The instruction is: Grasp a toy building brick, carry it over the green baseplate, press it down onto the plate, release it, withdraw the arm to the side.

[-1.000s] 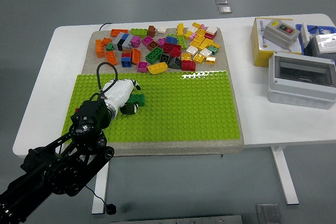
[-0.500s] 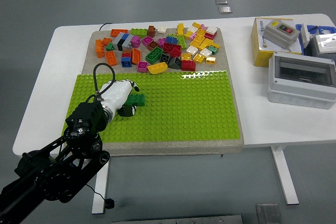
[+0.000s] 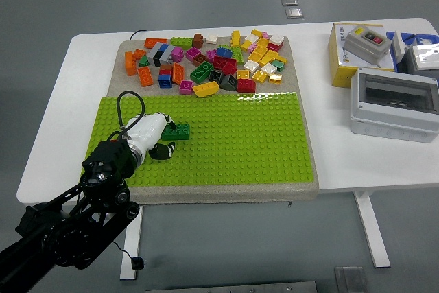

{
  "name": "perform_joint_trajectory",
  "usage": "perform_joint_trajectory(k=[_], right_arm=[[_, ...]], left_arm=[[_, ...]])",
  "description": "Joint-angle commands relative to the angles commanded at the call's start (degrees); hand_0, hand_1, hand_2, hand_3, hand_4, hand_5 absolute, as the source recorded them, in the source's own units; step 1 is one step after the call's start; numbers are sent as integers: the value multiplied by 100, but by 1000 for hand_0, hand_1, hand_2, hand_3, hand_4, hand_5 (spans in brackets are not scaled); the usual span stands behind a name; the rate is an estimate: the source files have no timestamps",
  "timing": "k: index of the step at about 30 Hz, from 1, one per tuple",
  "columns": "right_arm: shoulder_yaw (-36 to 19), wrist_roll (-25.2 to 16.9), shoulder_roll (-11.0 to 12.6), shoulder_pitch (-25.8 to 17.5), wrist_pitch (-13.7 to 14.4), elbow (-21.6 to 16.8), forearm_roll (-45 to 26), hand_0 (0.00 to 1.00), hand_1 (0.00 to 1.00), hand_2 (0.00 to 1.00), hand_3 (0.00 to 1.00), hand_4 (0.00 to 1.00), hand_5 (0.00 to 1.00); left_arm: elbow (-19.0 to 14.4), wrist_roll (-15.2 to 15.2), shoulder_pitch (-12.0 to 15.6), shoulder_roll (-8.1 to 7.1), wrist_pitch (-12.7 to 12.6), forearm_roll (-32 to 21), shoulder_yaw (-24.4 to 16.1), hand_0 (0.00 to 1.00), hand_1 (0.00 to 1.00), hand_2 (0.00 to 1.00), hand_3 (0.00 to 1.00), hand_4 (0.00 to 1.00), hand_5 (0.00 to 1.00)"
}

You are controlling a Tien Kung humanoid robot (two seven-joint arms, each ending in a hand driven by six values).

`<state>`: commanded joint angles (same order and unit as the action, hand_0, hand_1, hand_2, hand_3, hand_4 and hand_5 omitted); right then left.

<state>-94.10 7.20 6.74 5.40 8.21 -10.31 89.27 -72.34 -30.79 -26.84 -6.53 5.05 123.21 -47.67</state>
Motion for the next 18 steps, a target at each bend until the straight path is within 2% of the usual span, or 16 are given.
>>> perform_joint_trajectory(k=[18], right_arm=[[12, -11, -10, -6, 6, 0, -28, 652, 527, 542, 640, 410, 733]], left_arm=[[61, 9, 71, 49, -82, 9, 67, 991, 930, 935, 680, 619, 244]])
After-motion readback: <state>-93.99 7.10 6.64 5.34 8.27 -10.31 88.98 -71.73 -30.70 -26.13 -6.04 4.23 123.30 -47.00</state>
